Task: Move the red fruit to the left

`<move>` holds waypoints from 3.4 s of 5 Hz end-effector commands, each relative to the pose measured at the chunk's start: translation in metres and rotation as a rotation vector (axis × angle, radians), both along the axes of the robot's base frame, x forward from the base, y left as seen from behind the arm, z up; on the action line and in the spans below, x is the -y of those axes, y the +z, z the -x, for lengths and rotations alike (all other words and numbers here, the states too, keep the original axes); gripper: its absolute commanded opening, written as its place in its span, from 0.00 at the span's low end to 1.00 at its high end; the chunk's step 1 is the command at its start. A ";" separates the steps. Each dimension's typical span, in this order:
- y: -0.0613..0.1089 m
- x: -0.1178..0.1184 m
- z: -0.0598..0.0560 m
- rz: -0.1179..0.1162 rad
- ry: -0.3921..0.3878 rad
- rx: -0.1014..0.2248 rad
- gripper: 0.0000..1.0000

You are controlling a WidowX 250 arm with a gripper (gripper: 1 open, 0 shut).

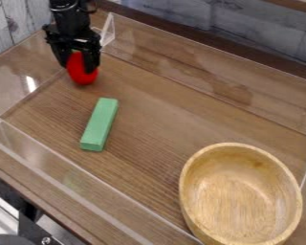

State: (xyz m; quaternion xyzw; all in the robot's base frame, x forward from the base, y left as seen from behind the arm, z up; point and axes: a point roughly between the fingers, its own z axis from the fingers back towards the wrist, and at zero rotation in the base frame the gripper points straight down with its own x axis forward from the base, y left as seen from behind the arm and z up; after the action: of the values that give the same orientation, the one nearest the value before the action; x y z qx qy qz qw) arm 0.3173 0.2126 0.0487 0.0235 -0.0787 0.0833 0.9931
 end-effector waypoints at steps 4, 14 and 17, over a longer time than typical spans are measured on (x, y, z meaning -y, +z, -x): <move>0.019 -0.007 0.009 0.000 0.017 0.044 0.00; 0.032 0.003 0.013 0.028 -0.015 0.056 0.00; 0.036 0.004 0.013 0.037 -0.019 0.058 0.00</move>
State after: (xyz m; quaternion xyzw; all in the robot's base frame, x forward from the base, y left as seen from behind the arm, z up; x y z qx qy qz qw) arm 0.3000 0.2041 0.0557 -0.0211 -0.0702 0.0787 0.9942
